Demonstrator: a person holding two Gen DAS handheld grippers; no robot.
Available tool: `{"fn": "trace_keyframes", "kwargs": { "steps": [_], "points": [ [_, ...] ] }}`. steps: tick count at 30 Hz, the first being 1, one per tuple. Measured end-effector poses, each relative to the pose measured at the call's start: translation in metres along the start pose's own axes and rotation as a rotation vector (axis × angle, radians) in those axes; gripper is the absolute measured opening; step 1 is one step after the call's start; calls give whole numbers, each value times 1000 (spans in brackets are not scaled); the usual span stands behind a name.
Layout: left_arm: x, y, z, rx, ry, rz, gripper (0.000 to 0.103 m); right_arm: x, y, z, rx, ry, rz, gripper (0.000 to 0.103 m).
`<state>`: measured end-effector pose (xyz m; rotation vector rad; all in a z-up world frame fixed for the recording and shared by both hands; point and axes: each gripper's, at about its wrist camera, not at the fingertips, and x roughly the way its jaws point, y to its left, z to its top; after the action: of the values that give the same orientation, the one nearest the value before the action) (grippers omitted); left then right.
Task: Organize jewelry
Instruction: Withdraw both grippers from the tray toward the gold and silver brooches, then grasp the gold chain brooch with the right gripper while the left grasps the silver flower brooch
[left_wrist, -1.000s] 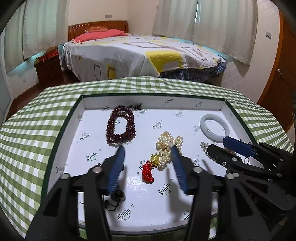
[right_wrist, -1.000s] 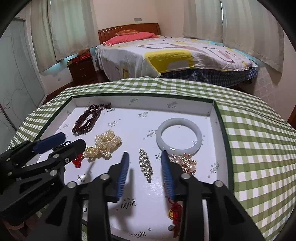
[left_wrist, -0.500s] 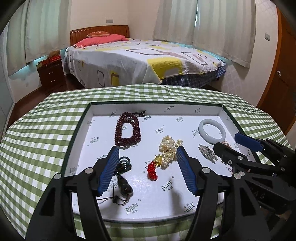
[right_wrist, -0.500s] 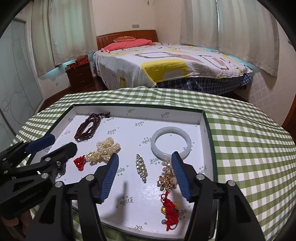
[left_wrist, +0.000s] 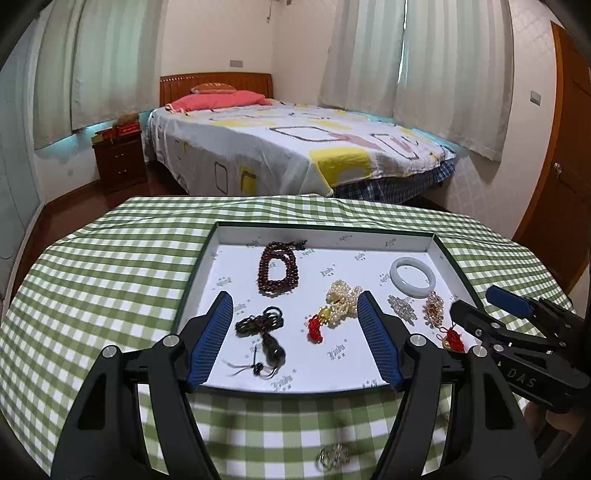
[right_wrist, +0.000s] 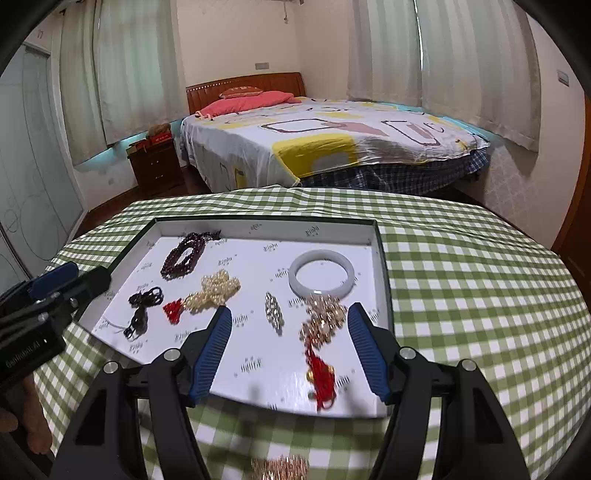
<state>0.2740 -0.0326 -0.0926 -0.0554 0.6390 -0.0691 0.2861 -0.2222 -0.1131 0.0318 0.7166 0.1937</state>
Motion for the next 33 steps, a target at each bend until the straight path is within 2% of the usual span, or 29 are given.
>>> {"fn": "trace_keyframes", "kwargs": {
  "steps": [7,18,33],
  "points": [
    [-22,4,-20,-11,4,12,69,-18,0,-23,4,16,-9,64],
    [-41,10,-64,-28,64,13,69,-24,3,-74,4,95,-11,64],
    [-40,9,-88,-24,120,8,69,-12,1,-86,12,172,-19,64]
  ]
}}
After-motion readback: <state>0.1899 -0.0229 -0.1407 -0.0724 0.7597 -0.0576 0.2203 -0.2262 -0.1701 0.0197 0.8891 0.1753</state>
